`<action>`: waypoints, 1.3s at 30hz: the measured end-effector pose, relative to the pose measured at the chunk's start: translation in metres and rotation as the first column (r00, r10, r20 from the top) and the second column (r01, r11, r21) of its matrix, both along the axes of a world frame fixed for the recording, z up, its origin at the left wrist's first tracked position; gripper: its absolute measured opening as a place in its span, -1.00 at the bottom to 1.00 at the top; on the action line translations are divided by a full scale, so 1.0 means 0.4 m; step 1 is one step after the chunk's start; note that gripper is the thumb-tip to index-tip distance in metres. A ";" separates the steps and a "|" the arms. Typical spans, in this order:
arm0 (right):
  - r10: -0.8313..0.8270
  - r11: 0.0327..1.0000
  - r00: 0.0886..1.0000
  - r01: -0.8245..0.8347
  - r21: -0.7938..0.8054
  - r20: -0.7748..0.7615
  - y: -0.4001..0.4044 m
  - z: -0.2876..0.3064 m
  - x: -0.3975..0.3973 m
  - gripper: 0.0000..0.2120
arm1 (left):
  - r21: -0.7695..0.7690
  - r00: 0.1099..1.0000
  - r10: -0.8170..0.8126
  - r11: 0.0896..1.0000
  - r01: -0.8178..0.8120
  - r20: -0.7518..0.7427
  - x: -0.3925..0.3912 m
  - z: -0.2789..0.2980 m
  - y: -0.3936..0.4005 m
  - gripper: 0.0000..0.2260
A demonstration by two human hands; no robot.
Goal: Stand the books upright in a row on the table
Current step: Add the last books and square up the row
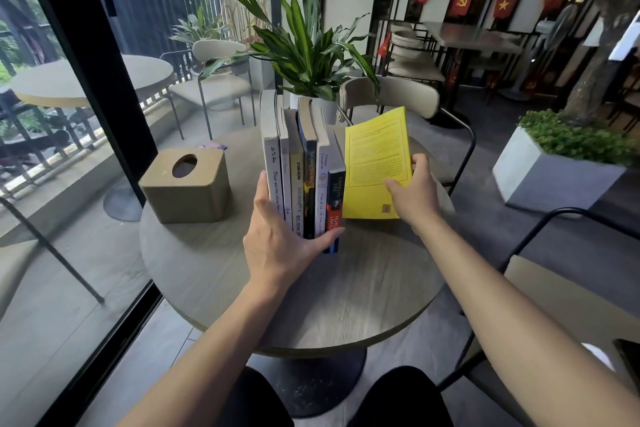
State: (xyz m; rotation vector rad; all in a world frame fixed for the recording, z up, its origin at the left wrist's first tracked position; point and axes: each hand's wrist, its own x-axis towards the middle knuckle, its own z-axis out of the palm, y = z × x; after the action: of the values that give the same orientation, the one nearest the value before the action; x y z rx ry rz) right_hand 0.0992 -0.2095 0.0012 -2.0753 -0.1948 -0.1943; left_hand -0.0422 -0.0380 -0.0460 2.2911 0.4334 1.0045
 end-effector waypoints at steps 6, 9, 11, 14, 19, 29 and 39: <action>0.087 0.988 0.968 -0.115 0.107 0.236 0.017 0.018 -0.091 -0.53 | 0.003 1.000 0.004 1.000 -0.004 0.010 0.000 0.003 -0.003 0.14; 0.157 0.970 0.945 -0.202 0.132 0.288 0.033 -0.008 -0.134 -0.52 | -0.001 1.000 0.005 1.000 -0.005 0.012 0.000 0.001 -0.001 0.15; 0.224 0.952 0.934 -0.271 0.143 0.280 0.046 -0.036 -0.158 -0.52 | -0.008 1.000 0.000 1.000 0.000 0.016 0.003 -0.002 0.003 0.15; 0.333 0.908 0.922 -0.370 0.198 0.198 0.058 -0.060 -0.185 -0.56 | -0.043 1.000 -0.009 0.999 0.010 0.020 0.003 -0.003 0.009 0.17; 0.583 0.805 0.810 -0.566 0.179 -0.061 0.036 -0.079 -0.187 -0.61 | -0.091 0.999 -0.043 0.995 0.042 -0.001 -0.006 0.004 0.027 0.21; 0.626 0.770 0.774 -0.632 -0.081 -0.089 0.048 -0.050 -0.171 -0.27 | -0.040 0.974 -0.163 0.986 0.159 -0.157 -0.005 0.060 0.114 0.11; 0.561 0.827 0.828 -0.561 -0.034 0.004 0.106 -0.067 -0.149 -0.21 | 0.312 0.887 0.157 0.950 -0.015 -0.435 -0.003 0.141 0.189 0.17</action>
State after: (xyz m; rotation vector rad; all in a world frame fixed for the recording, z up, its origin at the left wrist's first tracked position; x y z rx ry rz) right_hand 0.0396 -0.1671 -0.0256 -1.9549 -0.8115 0.1589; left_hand -0.0436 0.0374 0.0104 2.8174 0.6125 0.5887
